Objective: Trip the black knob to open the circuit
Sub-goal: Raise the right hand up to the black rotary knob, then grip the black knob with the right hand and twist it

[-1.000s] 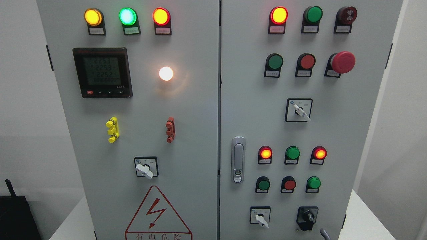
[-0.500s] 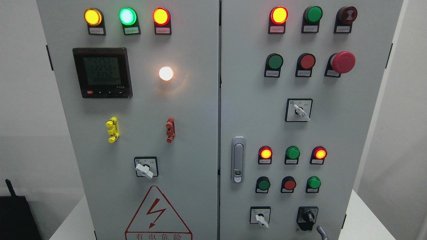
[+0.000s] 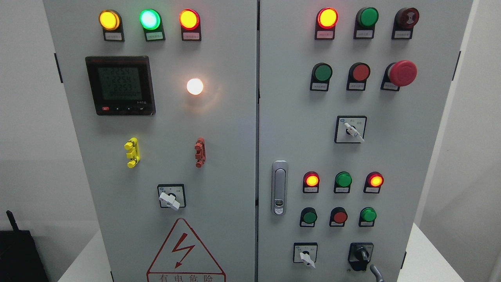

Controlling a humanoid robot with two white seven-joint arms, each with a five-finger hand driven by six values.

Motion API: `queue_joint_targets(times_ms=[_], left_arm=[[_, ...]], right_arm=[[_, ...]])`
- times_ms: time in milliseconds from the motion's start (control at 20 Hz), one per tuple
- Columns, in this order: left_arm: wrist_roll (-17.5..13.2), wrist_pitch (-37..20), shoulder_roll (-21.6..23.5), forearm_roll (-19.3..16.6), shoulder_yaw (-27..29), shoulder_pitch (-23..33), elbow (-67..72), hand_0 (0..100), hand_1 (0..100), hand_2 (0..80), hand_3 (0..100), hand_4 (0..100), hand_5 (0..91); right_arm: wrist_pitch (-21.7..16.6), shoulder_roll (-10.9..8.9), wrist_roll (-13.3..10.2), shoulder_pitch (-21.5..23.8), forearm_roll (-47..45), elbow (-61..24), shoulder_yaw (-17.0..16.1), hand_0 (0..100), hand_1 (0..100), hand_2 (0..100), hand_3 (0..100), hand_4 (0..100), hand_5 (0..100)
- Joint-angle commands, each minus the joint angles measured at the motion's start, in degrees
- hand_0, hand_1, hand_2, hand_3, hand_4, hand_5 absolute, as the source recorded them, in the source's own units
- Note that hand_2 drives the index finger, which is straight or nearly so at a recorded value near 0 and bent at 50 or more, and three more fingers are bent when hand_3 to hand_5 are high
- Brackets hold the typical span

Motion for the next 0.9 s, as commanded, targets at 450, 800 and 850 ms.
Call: queue_joint_targets(times_ms=[450,800,850], left_arm=[[0.01,-0.11,-0.09,0.14,0.07,-0.23,-0.01,12,39,0.0,0,0,0.0],[0.01,-0.11,-0.09,0.14,0.07,-0.23,-0.01,12,39,0.0,0,0,0.0],[0.01,-0.11,-0.09,0.14,0.07,-0.14,-0.01,12,39,0.0,0,0,0.0]], right_arm=[[-0.16,-0.16,0.34,-1.26,-0.02,-1.27,1.59,0,7,1,100,100,100],[-0.07,-0.16,0.34,-1.08,-0.02,-1.18,2.38,0,7,2,100,100,100],[-0.07,-0.16,0.34,-1.08,-0.02,-1.18,2.47,0,6,2,100,100,100]])
